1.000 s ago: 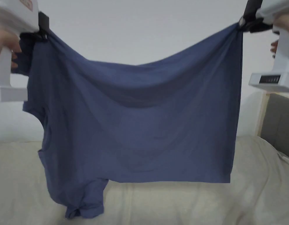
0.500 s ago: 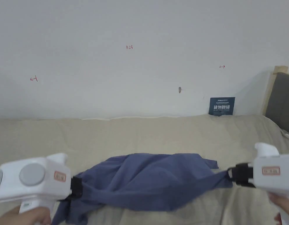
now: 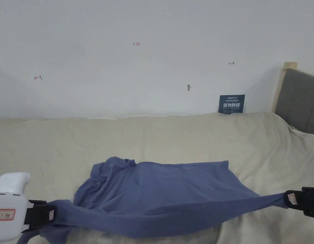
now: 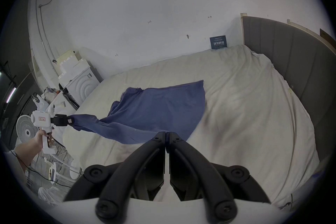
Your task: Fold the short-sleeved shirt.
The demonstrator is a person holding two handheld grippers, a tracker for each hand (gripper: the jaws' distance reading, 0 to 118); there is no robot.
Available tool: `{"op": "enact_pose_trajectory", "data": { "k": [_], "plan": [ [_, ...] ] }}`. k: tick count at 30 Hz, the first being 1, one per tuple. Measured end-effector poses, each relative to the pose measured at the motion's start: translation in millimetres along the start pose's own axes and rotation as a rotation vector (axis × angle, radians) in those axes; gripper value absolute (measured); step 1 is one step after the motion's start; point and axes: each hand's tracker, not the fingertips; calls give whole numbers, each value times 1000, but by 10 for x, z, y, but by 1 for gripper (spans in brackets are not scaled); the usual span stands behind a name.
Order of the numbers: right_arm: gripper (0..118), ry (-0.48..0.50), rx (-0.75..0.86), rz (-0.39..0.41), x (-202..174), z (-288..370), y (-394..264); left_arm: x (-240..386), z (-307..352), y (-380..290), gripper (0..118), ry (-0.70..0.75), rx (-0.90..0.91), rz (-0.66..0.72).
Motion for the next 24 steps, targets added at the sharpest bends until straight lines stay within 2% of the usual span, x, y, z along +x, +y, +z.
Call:
{"op": "enact_pose_trajectory", "data": {
  "k": [4,6,10,13,16,19,21,24],
  "plan": [
    [5,-41,-54,-12,166,164,-330,-30,52,-319,3,-36,-53,45],
    [5,-47,-80,-42,255,246,-522,-6,19,-513,3,-61,-94,56],
    [5,-100,-125,-63,426,295,-825,160,-99,-831,3,-79,-168,-55],
    [5,-126,-151,-122,588,279,-997,257,-263,-1031,3,-74,-223,-65],
    [4,-180,-166,-142,719,246,-1127,327,-441,-1176,3,-67,-278,-82],
    [4,-286,-202,-142,860,215,-1209,271,-617,-1273,3,-43,-318,-87],
    [4,-280,-238,-179,968,148,-1276,238,-697,-1322,3,-16,-351,-76],
    [4,-292,-265,-171,987,26,-1355,115,-791,-1351,6,-17,-376,-23]
  ]
}}
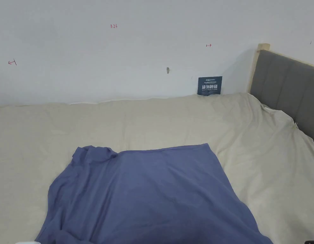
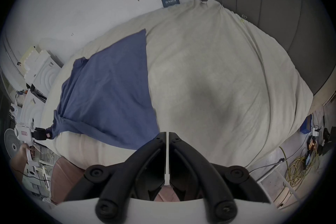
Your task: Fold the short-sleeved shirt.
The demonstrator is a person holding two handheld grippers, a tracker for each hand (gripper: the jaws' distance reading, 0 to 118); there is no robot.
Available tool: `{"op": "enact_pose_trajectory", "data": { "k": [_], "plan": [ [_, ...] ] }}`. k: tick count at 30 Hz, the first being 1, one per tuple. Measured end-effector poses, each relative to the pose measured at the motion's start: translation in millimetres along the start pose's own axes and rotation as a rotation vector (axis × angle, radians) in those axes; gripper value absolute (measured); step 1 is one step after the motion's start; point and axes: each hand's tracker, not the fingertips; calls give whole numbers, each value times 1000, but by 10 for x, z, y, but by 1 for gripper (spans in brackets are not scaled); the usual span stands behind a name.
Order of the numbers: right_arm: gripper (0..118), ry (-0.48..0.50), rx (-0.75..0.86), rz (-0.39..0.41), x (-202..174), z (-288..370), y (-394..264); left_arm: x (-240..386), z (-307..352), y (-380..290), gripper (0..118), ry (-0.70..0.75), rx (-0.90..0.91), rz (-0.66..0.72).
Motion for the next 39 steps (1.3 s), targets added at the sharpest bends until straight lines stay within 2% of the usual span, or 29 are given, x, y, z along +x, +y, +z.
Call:
{"op": "enact_pose_trajectory", "data": {
  "k": [1,3,4,5,6,8,9,12,15,19,22,23,24,25,26,27,28,30,33,39],
  "plan": [
    [4,2,-7,-4,-7,-41,-5,-6,-10,-17,27,-11,-13,26],
    [4,19,-27,-20,-41,-152,-10,-66,-88,-37,87,3,-74,54],
    [4,23,-42,-27,-52,-210,-19,-78,-132,-61,110,37,-101,56],
    [12,16,-78,-33,-72,-283,-26,-82,-172,-108,112,89,-127,56],
    [31,4,-113,-37,-99,-357,-34,-112,-180,-155,112,119,-123,61],
    [88,-10,-139,-23,-155,-449,-64,-205,-174,-189,112,117,-124,103],
    [91,-24,-150,-9,-190,-469,-82,-250,-128,-221,112,108,-100,149],
    [91,-1,-140,0,-241,-434,-54,-370,97,-225,112,91,-9,253],
    [91,51,-63,7,-427,-186,6,-341,541,-217,112,53,186,285],
    [86,135,167,98,-993,434,-34,-72,1203,-314,110,92,507,244],
    [83,260,334,98,-1323,777,-136,221,1565,-493,104,123,708,208],
    [76,291,389,87,-1391,851,-181,296,1639,-547,92,126,739,190],
    [65,308,450,73,-1462,901,-211,366,1688,-612,73,131,779,179],
    [45,312,487,60,-1498,924,-246,414,1702,-650,44,149,807,172],
    [6,290,532,56,-1541,946,-287,475,1701,-697,5,171,828,167],
    [1,248,577,64,-1585,962,-322,514,1690,-737,2,197,826,170],
    [1,212,618,62,-1612,955,-355,526,1685,-787,2,194,839,175],
    [0,250,670,49,-1564,959,-424,431,1640,-863,2,145,877,199],
    [0,224,748,53,-1624,1050,-520,438,1653,-1014,0,233,967,240],
    [0,210,701,73,-1597,1108,-456,294,1817,-952,0,202,948,263]
  ]
}}
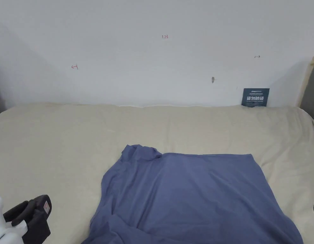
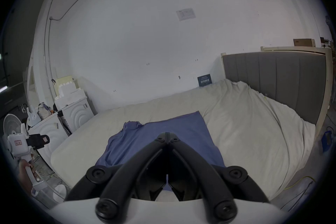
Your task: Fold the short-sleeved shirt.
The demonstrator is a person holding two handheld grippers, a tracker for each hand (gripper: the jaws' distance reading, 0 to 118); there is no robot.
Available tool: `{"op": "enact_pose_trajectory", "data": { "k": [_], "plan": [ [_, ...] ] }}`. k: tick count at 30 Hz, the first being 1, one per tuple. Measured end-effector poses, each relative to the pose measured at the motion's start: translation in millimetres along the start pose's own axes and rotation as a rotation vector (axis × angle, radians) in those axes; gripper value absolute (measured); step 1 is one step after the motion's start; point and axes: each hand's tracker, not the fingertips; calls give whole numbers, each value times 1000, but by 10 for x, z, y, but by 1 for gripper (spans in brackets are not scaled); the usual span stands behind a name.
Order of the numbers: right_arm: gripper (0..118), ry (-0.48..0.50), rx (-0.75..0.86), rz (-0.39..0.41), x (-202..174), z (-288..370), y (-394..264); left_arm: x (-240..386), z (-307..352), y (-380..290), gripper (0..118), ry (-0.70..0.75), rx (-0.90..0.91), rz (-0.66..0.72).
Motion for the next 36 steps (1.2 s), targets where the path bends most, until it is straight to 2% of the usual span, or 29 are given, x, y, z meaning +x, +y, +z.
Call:
{"op": "enact_pose_trajectory", "data": {
  "k": [2,6,8,11,12,13,14,15,16,19,23,25,28,29,31,33,36],
  "plan": [
    [0,33,-51,-36,-1,-47,44,9,-150,129,0,-1,-77,-16],
    [0,63,-138,-80,-10,-183,54,-64,-1036,-78,0,-88,-658,-27],
    [0,77,-159,-86,-8,-226,-5,-42,-1282,-385,0,-76,-794,-79],
    [0,111,-197,-119,-10,-263,-91,-5,-1449,-754,1,-4,-847,-158],
    [0,115,-207,-125,-15,-267,-120,-26,-1514,-823,10,-16,-848,-134],
    [0,116,-213,-126,-47,-270,-127,-56,-1560,-875,36,-15,-871,-90],
    [0,118,-224,-125,-56,-278,-147,-105,-1585,-917,85,-10,-886,-35],
    [0,117,-237,-121,-62,-289,-169,-156,-1625,-959,110,0,-876,5],
    [0,117,-248,-116,-65,-298,-185,-202,-1639,-976,118,-8,-866,57],
    [0,111,-278,-101,-57,-342,-210,-367,-1692,-957,118,-16,-846,201],
    [0,111,-297,-107,-40,-382,-211,-556,-1750,-841,118,1,-781,320],
    [0,114,-305,-111,-41,-419,-212,-572,-1869,-875,118,83,-828,273],
    [0,121,-318,-111,-79,-467,-236,-464,-2079,-996,117,161,-903,58],
    [0,123,-322,-108,-101,-481,-240,-421,-2122,-1030,111,167,-919,3],
    [0,130,-333,-103,-138,-499,-254,-346,-2219,-1110,104,92,-954,-23],
    [0,139,-341,-98,-160,-508,-274,-282,-2277,-1152,97,179,-959,-81],
    [0,142,-351,-91,-177,-528,-306,-249,-2267,-1125,93,163,-957,-68]
  ]
}}
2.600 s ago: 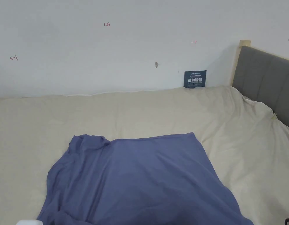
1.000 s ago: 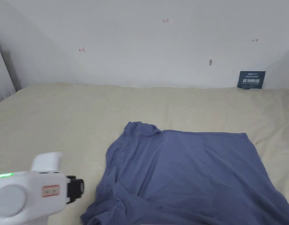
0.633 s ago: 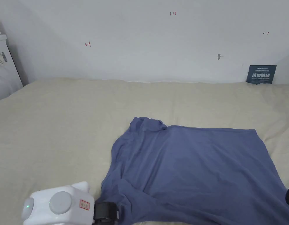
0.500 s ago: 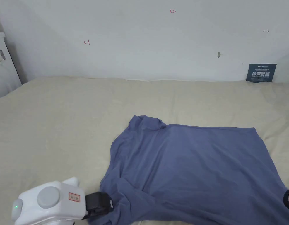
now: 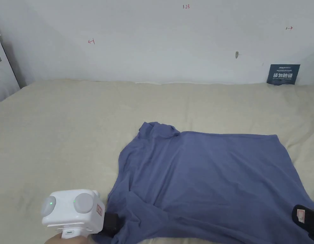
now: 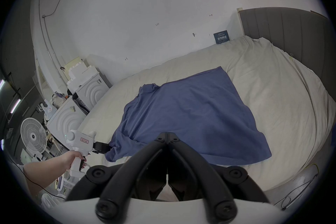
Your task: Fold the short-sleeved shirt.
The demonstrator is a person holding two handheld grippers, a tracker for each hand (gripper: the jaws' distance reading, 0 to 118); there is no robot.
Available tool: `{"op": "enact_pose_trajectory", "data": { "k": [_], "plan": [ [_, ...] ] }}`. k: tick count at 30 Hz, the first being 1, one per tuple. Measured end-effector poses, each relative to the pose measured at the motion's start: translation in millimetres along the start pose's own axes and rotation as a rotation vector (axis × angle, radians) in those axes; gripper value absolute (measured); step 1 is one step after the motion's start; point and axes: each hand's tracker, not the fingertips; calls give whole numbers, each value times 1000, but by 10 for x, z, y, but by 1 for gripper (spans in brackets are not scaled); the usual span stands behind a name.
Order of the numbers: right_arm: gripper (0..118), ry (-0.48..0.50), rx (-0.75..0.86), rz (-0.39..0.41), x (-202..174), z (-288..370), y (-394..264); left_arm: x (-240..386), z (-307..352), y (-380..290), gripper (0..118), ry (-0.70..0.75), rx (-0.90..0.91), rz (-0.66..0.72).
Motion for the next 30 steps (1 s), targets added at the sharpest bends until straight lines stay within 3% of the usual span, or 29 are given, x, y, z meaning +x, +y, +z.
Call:
{"op": "enact_pose_trajectory", "data": {
  "k": [1,2,3,4,8,12,17,20,21,22,23,26,30],
  "plan": [
    [0,0,-5,0,12,-11,-7,28,51,-4,84,40,26,-38],
    [0,-2,-11,0,29,-21,-14,51,137,-25,60,65,69,-68],
    [0,-5,-13,-3,48,-30,-25,73,200,-35,21,41,109,-94],
    [0,-6,-15,-8,67,-35,-33,95,217,-45,3,18,105,-105],
    [0,-16,-24,-32,167,-25,-17,89,152,-57,3,-35,39,-89],
    [0,-57,27,13,435,83,150,13,161,-20,3,-53,35,-52],
    [0,-189,-204,-22,1091,-90,274,23,287,4,3,-44,66,-85],
    [4,-274,-342,14,1370,-269,206,92,409,-10,3,-45,73,-111],
    [23,-292,-351,26,1436,-323,174,99,428,-3,3,-46,74,-115],
    [56,-306,-364,25,1484,-365,155,114,468,1,3,-44,74,-117],
    [98,-298,-400,9,1533,-426,142,121,492,9,3,-45,70,-118],
    [111,-274,-519,-44,1654,-608,67,126,533,44,3,-44,71,-116],
    [111,-347,-571,20,1799,-784,-26,140,554,42,3,-35,80,-115]
  ]
}}
